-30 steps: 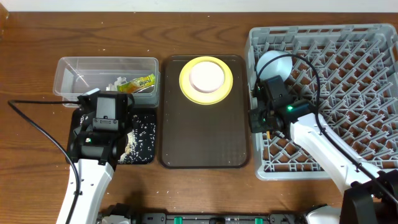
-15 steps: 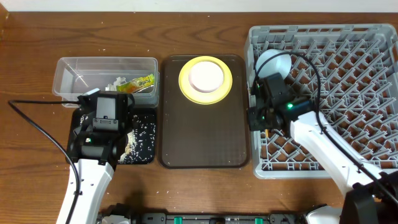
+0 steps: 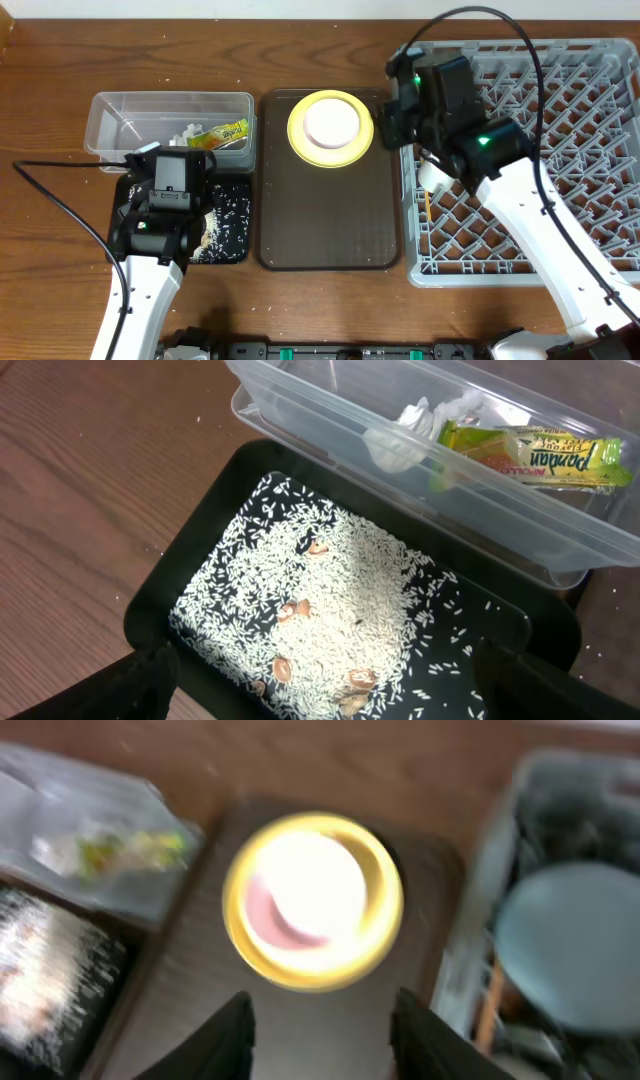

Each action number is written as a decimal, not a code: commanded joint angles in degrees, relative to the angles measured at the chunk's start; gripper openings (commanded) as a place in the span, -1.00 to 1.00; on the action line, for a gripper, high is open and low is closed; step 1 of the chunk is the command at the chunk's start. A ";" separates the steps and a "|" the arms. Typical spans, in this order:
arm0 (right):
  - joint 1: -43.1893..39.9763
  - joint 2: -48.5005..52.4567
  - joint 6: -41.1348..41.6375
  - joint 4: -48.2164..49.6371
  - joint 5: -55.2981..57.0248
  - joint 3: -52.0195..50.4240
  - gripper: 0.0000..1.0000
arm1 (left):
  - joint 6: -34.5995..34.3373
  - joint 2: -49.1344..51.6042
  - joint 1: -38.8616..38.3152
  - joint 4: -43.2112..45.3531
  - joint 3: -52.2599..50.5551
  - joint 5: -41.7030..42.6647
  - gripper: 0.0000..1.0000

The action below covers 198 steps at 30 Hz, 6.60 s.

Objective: Sort waste into correct bins and load items into the dishwasher rack
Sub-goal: 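Lower the right gripper onto the pink cup on the yellow plate, then lift the pink cup and carry it right to the rack's back, then set the pink cup in the rack's back row and release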

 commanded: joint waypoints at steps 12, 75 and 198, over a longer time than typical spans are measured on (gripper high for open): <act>11.39 9.99 0.74 7.72 4.46 0.59 -0.08 | 0.15 0.00 0.28 -0.15 0.92 -0.94 0.93; 12.76 29.86 -15.13 14.10 8.85 0.55 -0.52 | 0.15 0.00 0.28 -0.15 0.92 -0.96 0.93; -47.25 26.95 -20.55 9.73 -83.82 -0.83 -0.98 | 0.17 0.00 0.28 -0.15 0.92 -0.96 0.93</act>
